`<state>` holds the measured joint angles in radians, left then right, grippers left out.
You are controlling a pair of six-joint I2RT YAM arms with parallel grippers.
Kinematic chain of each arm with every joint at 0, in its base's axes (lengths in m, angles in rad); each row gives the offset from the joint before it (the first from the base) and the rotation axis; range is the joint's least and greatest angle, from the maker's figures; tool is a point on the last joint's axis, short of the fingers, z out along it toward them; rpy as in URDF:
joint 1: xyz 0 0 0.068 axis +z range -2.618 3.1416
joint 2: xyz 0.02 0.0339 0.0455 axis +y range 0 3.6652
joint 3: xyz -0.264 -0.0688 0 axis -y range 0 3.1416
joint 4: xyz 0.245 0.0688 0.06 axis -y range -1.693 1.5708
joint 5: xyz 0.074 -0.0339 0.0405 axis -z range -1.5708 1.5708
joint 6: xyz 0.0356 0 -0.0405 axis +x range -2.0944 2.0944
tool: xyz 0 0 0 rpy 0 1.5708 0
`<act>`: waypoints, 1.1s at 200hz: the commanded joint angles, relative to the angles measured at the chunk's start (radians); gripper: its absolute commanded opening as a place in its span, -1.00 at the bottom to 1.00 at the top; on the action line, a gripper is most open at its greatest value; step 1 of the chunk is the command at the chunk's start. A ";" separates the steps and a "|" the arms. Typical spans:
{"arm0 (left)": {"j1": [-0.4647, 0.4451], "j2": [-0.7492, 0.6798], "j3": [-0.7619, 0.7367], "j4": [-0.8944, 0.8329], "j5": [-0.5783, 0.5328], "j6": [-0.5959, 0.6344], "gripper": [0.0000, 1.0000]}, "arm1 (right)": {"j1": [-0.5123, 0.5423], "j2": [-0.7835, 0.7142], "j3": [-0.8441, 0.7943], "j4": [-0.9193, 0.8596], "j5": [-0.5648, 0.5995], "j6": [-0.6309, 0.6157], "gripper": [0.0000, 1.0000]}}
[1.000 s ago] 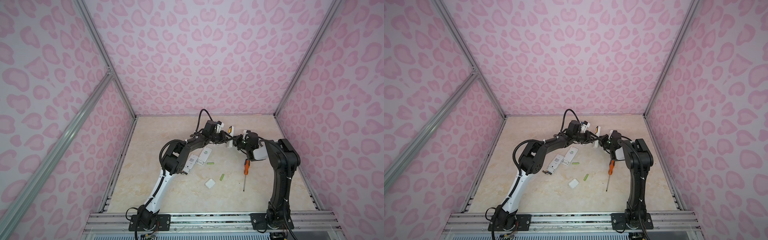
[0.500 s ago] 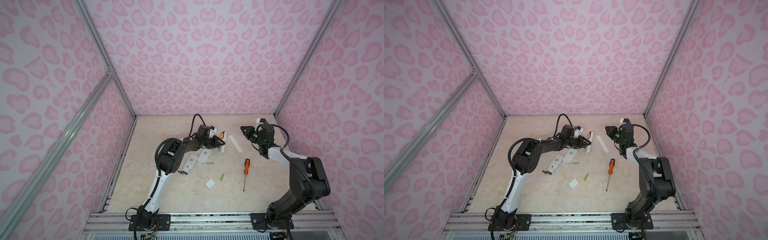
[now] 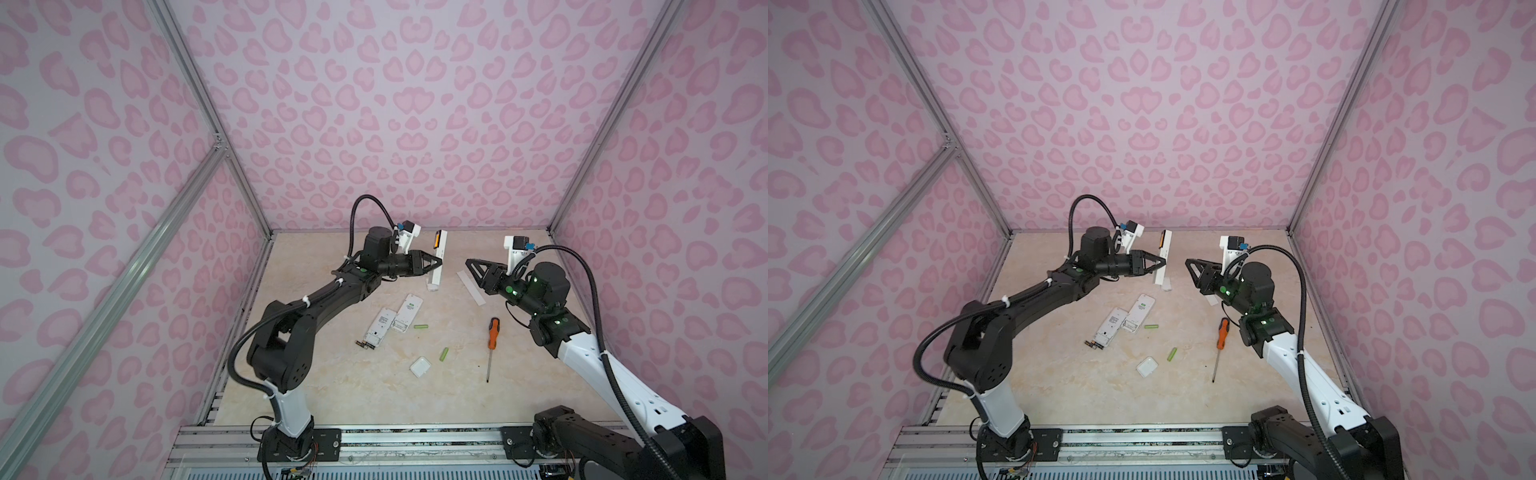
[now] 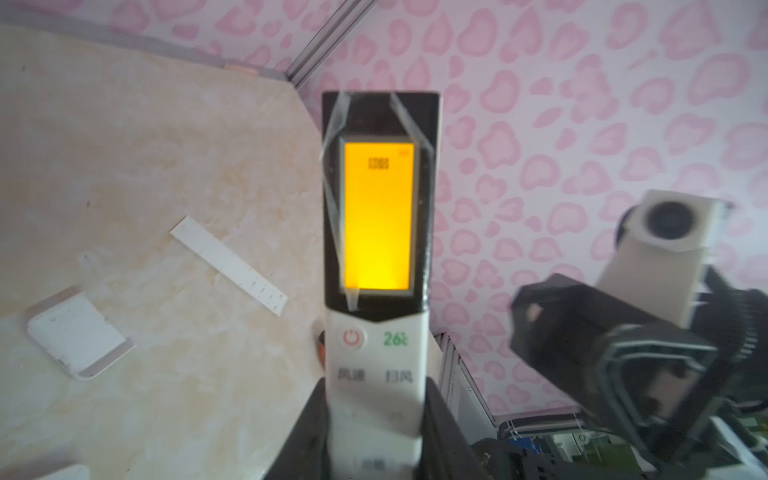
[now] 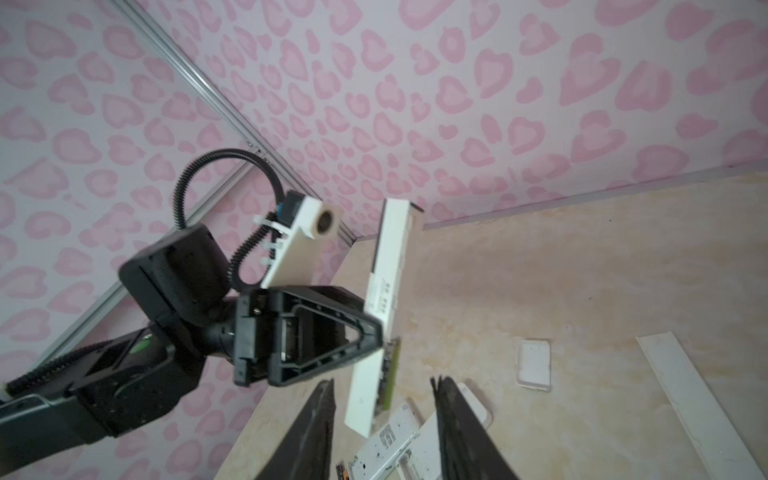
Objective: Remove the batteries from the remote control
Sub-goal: 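Release the cover and grasp the remote's open battery end with the right gripper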
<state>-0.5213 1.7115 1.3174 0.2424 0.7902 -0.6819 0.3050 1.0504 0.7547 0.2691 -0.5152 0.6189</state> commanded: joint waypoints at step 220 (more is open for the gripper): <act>0.014 -0.477 -0.207 0.049 0.135 0.039 -0.92 | 0.310 0.165 0.008 0.651 -0.331 0.308 0.18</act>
<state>-0.5072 1.2449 1.1042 0.2592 0.9150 -0.6540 0.6147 1.2041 0.7769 0.8127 -0.8120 0.8799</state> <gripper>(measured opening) 0.319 0.591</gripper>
